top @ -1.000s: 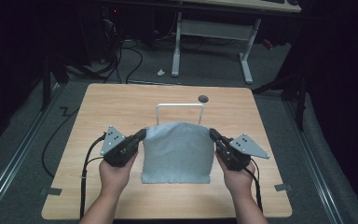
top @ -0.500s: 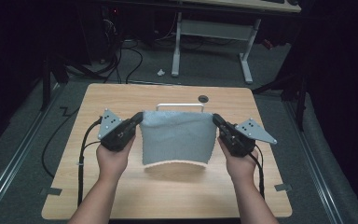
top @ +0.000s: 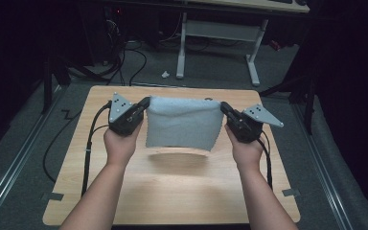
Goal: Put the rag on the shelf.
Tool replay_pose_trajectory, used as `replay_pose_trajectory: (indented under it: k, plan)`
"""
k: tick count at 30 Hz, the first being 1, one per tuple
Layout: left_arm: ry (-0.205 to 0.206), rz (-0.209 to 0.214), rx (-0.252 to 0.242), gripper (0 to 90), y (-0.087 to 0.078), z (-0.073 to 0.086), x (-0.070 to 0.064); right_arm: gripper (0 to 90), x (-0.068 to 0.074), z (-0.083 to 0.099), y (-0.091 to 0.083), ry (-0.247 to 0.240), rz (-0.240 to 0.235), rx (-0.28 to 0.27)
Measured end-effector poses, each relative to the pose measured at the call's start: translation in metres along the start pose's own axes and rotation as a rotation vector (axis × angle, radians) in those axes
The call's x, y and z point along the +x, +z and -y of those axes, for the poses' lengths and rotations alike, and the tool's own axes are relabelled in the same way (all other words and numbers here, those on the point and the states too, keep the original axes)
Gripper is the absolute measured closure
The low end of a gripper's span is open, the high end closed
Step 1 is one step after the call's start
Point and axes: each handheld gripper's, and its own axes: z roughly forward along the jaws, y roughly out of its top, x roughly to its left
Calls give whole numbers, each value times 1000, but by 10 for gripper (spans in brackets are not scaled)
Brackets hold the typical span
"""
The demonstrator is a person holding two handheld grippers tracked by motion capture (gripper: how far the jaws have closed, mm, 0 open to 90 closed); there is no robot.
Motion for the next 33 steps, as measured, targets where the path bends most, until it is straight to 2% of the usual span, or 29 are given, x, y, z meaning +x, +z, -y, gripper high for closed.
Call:
replay_pose_trajectory:
  k: [2,5,9,15,16,20,26,30,31,33]
  plan:
    - [18,-5,-1,900,4,-3,0,900,-3,-4,3,-17,8,1]
    - [26,-13,-14,900,8,-8,2,900,-6,-12,7,-14,12,-10]
    - [34,-25,-25,900,14,-14,4,900,-9,-20,13,-42,20,-18]
    - [42,-47,-10,900,28,-21,12,900,-15,-30,27,-55,34,-7]
    - [45,-49,-3,900,31,-22,13,899,-16,-31,31,-70,36,-5]
    - [45,-57,11,899,42,-23,20,899,-22,-34,45,-68,45,7]
    - [37,-65,67,899,60,-16,28,899,-28,-31,65,-96,67,53]
    - [7,-59,100,899,69,-8,32,899,-33,-26,75,-95,64,78]
    - [7,-63,115,898,71,-6,32,898,-35,-24,78,-91,61,88]
    - [-9,-50,155,899,76,2,34,898,-41,-19,84,-49,32,118]
